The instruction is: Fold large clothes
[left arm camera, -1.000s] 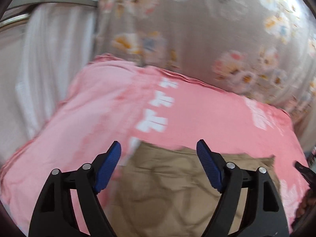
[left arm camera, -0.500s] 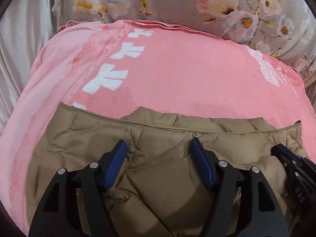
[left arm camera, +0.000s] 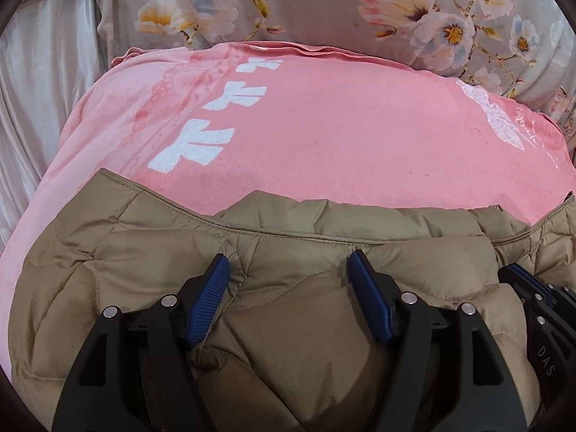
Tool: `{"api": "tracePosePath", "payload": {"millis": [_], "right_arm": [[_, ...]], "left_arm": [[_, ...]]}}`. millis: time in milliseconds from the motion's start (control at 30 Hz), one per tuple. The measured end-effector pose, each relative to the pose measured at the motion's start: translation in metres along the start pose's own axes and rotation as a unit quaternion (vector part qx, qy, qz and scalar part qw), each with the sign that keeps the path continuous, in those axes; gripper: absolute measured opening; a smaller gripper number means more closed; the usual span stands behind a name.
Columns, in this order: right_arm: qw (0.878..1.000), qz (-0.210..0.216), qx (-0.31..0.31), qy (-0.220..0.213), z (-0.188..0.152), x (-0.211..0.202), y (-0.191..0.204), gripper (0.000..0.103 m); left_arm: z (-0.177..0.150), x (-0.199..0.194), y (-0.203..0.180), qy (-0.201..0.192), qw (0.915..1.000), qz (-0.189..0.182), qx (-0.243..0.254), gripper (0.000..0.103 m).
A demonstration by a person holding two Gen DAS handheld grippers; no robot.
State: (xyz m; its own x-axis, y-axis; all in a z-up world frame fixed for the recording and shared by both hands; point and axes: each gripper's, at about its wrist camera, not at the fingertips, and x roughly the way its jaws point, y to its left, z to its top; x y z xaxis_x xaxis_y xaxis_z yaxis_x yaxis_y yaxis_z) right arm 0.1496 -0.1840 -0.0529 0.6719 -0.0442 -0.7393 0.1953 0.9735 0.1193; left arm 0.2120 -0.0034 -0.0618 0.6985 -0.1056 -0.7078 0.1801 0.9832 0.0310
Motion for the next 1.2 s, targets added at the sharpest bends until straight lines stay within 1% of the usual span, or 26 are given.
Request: {"api": "tracePosePath", "payload": {"millis": [167, 633, 800, 867, 933, 1000, 1033, 1067, 1100, 1200], "right_arm": [[1.000, -0.006, -0.002, -0.003, -0.002, 0.003, 0.002, 0.004], [1.000, -0.008, -0.005, -0.003, -0.001, 0.007, 0.000, 0.004], [1.000, -0.001, -0.001, -0.004, 0.000, 0.007, -0.003, 0.005], [1.000, 0.004, 0.000, -0.002, 0.003, 0.006, -0.006, 0.005], [1.000, -0.001, 0.012, 0.003, 0.004, -0.009, -0.010, 0.006], [0.999, 0.018, 0.031, -0.011, 0.001, -0.039, -0.013, 0.010], [0.999, 0.029, 0.035, -0.017, -0.003, -0.057, -0.013, 0.010], [0.999, 0.035, 0.033, -0.021, -0.009, -0.074, -0.012, 0.010], [0.999, 0.039, 0.028, -0.024, -0.016, -0.087, -0.008, 0.010], [0.998, 0.050, 0.006, -0.029, -0.038, -0.107, 0.005, 0.010]], "left_arm": [[-0.002, 0.002, -0.002, -0.002, 1.0000, 0.005, 0.002, 0.067], [-0.003, 0.009, -0.007, -0.002, 0.9997, 0.022, 0.013, 0.067], [-0.002, 0.010, -0.007, 0.000, 0.9997, 0.022, 0.012, 0.068], [-0.001, 0.007, -0.005, 0.004, 0.9998, 0.014, 0.011, 0.068], [-0.002, -0.011, 0.002, 0.016, 0.9998, 0.002, 0.007, 0.068], [-0.007, -0.041, 0.014, 0.008, 0.9999, -0.012, -0.007, 0.069], [-0.011, -0.057, 0.021, 0.007, 0.9997, -0.019, -0.012, 0.073], [-0.015, -0.068, 0.025, 0.007, 0.9996, -0.023, -0.016, 0.074], [-0.022, -0.082, 0.031, 0.005, 0.9994, -0.023, -0.023, 0.074], [-0.044, -0.098, 0.035, 0.012, 0.9993, -0.016, -0.031, 0.074]]}}
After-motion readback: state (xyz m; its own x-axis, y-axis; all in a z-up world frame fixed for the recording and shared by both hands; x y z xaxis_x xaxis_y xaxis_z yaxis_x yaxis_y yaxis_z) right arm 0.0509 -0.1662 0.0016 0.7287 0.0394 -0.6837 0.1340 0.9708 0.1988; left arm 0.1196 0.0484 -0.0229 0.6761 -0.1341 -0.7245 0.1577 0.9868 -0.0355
